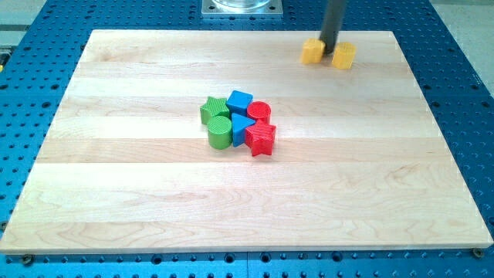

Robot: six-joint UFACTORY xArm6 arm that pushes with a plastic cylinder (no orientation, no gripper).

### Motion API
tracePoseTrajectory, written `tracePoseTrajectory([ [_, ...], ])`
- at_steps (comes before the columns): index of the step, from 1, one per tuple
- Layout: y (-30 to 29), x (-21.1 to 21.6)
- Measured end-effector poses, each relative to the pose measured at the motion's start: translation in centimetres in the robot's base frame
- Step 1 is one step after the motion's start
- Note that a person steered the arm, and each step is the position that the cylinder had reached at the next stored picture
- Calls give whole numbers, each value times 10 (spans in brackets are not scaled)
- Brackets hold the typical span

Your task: Push the heart at the left center of the board

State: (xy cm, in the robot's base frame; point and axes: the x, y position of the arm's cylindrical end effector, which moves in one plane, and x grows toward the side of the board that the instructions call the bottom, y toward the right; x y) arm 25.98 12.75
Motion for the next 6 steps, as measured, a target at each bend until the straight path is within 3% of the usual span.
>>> tracePoseTrajectory([
  [1, -77, 53],
  [2, -129, 69],
  [3, -224, 91],
  [4, -195, 65],
  [5, -206, 36],
  [6, -312, 120],
])
